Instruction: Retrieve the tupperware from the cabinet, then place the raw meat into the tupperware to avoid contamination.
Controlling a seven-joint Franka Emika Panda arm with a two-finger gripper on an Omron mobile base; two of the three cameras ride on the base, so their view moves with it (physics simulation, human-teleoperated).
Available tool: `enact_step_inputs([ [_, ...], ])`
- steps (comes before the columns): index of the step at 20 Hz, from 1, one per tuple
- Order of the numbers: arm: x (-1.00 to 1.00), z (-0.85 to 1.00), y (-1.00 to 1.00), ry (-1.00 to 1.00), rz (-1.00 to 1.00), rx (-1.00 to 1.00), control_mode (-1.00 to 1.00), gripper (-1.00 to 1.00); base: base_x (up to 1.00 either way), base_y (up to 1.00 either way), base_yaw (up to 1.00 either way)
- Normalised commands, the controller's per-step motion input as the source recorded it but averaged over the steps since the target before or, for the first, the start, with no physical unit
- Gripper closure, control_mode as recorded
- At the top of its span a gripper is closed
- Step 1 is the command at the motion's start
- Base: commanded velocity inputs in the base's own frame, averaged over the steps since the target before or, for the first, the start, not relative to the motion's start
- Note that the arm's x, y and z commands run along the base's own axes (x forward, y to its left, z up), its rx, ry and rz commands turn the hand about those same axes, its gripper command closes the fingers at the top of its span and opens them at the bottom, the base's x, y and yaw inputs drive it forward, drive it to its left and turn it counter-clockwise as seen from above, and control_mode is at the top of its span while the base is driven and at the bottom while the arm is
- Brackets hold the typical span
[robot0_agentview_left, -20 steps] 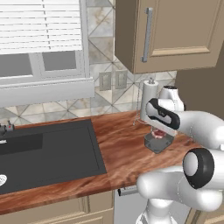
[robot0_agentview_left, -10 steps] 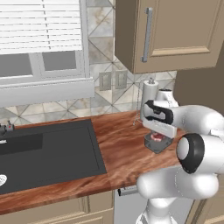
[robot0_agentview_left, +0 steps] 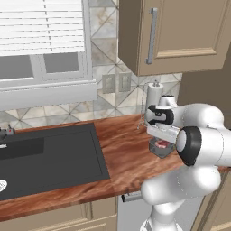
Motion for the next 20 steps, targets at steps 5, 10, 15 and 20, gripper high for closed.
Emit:
enact_step_inputs([
  [5,0.02,-0.09,0.00,0.05,-0.01,0.00,-1.00,1.00,0.00,0.00,0.00],
  [10,0.07,0.00,0.00,0.01,0.00,0.00,-1.00,1.00,0.00,0.00,0.00],
  [15,0.15,0.00,-0.02,0.04,0.00,0.00,-1.00,1.00,0.00,0.00,0.00],
  [20,0.20,0.00,0.00,0.05,0.00,0.00,-1.00,1.00,0.00,0.00,0.00],
])
